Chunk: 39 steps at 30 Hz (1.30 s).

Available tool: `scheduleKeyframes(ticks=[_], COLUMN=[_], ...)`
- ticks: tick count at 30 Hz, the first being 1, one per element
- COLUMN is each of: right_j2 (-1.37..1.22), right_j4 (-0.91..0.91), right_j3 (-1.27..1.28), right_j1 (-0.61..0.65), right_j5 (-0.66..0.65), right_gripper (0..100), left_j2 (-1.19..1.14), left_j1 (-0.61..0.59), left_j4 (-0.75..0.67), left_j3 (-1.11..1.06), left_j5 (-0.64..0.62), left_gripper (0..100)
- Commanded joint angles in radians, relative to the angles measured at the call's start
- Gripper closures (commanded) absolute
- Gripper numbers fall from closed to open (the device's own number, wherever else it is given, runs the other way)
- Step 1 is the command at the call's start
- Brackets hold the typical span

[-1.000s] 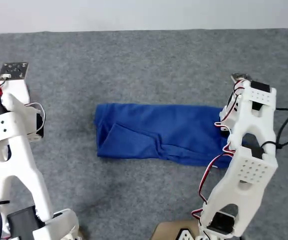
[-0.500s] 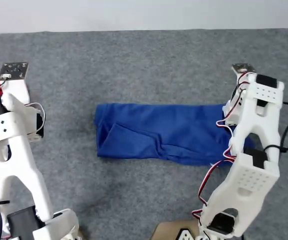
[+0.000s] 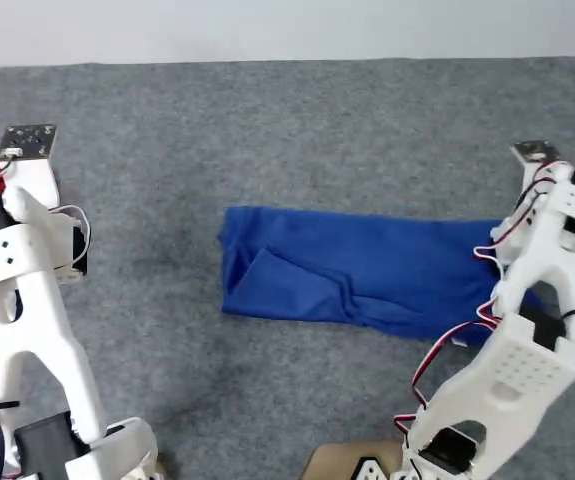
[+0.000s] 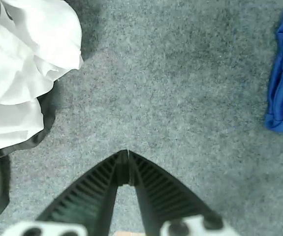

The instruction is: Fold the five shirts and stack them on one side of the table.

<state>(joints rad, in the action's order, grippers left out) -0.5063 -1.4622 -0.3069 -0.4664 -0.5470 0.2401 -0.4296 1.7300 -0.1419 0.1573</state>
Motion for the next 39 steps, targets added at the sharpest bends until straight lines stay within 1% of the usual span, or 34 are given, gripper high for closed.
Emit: scheduleKeyframes(ticks=[1, 4, 7, 12, 18, 22, 29, 39], right_j2=[0.082, 0.125, 0.189, 0.292, 0.337, 0.334, 0.278, 0.15], right_j4=[-0.073, -0.16, -0.231, -0.28, -0.274, -0.214, -0.105, 0.03], right_j3=[-0.028, -0.028, -0.026, -0.026, -0.028, -0.028, -0.028, -0.028], right_j1=[0.007, 0.077, 0.182, 0.377, 0.615, 0.742, 0.878, 0.963], right_j5=[-0.049, -0.057, -0.054, 0.02, 0.129, 0.183, 0.21, 0.213], right_gripper=[98.7, 98.7, 98.7, 98.7, 98.7, 98.7, 98.7, 98.7], left_j2=[0.038, 0.038, 0.038, 0.038, 0.038, 0.038, 0.038, 0.038], left_j1=[0.003, 0.003, 0.003, 0.003, 0.003, 0.003, 0.003, 0.003], left_j4=[0.023, 0.023, 0.023, 0.023, 0.023, 0.023, 0.023, 0.021], left_j3=[0.002, 0.002, 0.002, 0.005, 0.007, 0.007, 0.007, 0.002], left_j5=[0.0, 0.0, 0.0, 0.0, 0.0, 0.0, 0.0, 0.0], left_gripper=[99, 99, 99, 99, 99, 99, 99, 99])
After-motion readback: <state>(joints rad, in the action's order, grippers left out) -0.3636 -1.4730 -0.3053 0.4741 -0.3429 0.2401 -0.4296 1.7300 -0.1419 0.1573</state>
